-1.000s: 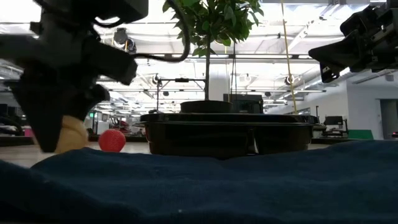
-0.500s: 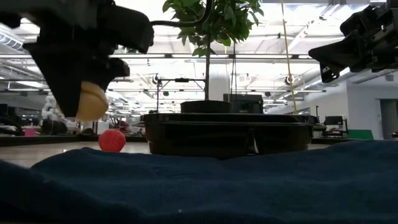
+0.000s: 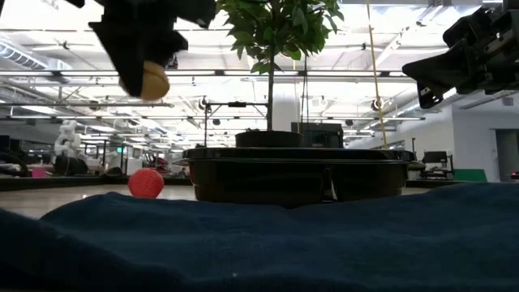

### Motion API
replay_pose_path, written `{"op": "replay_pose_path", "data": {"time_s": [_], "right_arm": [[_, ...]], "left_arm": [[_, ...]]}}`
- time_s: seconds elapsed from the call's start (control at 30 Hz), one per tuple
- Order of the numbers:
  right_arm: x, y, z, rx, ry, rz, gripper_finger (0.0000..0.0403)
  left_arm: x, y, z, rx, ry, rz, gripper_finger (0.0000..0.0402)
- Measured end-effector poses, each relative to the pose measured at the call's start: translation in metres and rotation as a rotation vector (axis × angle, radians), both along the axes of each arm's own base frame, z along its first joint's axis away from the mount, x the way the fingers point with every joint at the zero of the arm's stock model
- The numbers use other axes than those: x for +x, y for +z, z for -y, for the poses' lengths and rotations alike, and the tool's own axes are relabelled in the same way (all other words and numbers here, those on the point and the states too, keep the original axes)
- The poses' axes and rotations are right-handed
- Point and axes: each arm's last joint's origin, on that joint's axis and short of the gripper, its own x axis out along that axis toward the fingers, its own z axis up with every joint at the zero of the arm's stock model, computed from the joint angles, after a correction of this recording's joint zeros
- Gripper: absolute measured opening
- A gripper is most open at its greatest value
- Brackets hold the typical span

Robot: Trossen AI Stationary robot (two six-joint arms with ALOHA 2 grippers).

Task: Pick and placing Produce into tupperware
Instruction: Put the brown potato into the black container

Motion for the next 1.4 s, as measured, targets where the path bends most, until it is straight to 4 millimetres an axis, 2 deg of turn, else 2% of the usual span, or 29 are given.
{"op": "replay_pose_path", "data": {"time_s": [0.3,0.43,1.07,1.2,1.4], "right_arm": [[0.0,0.0,0.0,0.0,0.0,0.0,0.0],[0.0,0.0,0.0,-0.001,0.0,0.001,0.0],[0.0,0.0,0.0,0.0,0.0,0.001,0.0],[0.0,0.0,0.0,0.0,0.0,0.0,0.0],[0.0,0.0,0.0,-0.001,0.0,0.004,0.0]], "left_arm": [[-0.029,0.057,-0.018,0.014,0.082,0.275,0.0186],[-0.03,0.066,-0.018,-0.012,0.072,0.358,0.0186],[-0.02,0.063,-0.019,-0.012,0.062,0.394,0.0186],[-0.003,0.049,-0.027,-0.043,0.074,0.456,0.0186],[0.03,0.023,-0.03,-0.137,-0.077,0.517,0.0186]]}}
